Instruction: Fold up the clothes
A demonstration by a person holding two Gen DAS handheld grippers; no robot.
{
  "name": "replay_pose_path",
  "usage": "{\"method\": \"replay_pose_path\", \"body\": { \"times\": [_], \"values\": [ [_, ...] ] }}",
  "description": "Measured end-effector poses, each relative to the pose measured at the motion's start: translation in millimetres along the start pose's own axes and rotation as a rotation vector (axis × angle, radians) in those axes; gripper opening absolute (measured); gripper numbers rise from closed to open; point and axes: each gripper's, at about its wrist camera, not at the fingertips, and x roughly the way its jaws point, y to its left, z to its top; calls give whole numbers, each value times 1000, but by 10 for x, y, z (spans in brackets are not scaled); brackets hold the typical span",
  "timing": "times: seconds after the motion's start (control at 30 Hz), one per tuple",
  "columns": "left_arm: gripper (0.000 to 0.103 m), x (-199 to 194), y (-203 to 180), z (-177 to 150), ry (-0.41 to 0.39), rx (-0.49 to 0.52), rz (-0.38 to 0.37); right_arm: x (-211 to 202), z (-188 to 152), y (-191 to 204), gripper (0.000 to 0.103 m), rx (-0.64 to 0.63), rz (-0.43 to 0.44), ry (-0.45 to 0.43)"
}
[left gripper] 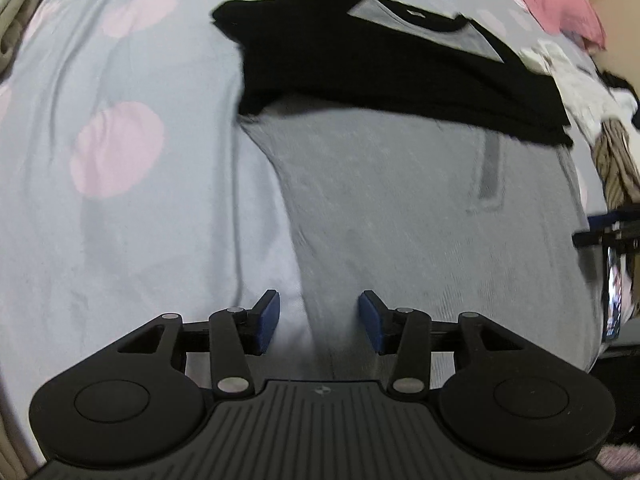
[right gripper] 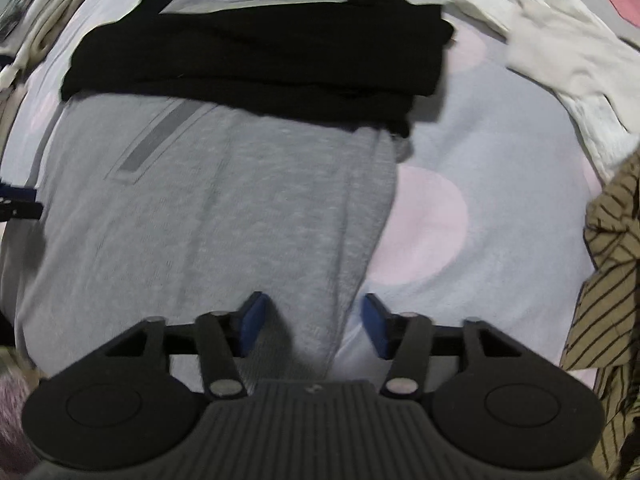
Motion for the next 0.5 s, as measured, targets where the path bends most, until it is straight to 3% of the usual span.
{"method": "replay_pose_path", "body": {
  "times": [0.07, 0.1, 0.17, 0.4, 0.5],
  "values": [
    [21, -3, -45, -26, 0, 12, -11, -36, -12, 13, 11, -6, 15, -8],
    [10, -5, -63, -36, 0, 17, -19, -62, -17, 7, 6, -1, 19, -16],
    [2, -30, -75, -39, -20, 17, -15, -114, -27, -9, 6, 9, 24, -34],
    [1, -360, -12, 68, -151, -15, -33, -441, 92, -114, 6, 75, 35, -154],
    [2, -521, 24, 135, -205, -30, -51, -609, 179, -144, 0, 90, -20, -236]
  ]
}}
